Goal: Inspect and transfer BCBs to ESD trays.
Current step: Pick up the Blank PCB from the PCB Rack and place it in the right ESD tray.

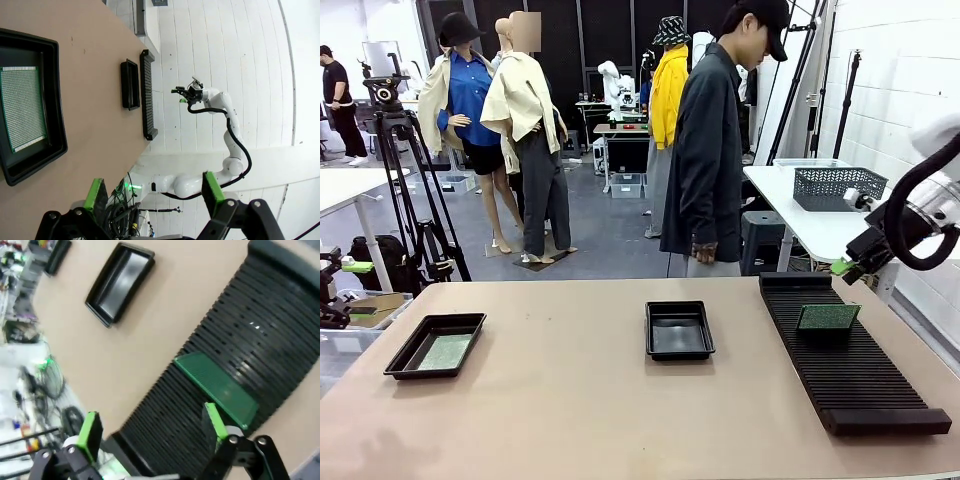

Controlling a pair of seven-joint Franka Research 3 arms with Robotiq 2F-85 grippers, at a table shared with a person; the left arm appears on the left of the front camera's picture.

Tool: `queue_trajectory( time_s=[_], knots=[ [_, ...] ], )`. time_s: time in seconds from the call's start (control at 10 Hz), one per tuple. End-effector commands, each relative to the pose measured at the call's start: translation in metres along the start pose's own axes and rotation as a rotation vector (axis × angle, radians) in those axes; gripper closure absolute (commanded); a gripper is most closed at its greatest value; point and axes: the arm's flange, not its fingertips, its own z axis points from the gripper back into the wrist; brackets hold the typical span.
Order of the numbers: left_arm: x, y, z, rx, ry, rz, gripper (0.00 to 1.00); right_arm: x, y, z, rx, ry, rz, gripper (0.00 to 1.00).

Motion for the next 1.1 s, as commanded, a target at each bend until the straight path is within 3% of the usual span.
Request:
queue_trajectory(
  time_s=[0.0, 0.3, 0.6, 1.0],
  knots=[
    [-0.001, -0.002, 0.001, 0.002, 0.000, -0.003, 0.00, 0.016, 0.002, -0.004, -0.126, 0.083, 0.148, 0.00],
    [-0.001, -0.002, 0.001, 0.002, 0.000, -0.003, 0.00, 0.032, 0.012, -0.005, -0.265, 0.278, 0.293, 0.00],
    [-0.001, -0.002, 0.001, 0.002, 0.000, -0.003, 0.00, 0.042, 0.005, -0.015, -0.280, 0.513, 0.434, 0.00],
    [-0.001, -0.002, 0.001, 0.002, 0.000, -0.003, 0.00, 0.055, 0.007, -0.022, -0.318, 0.580, 0.626, 0.00]
  ],
)
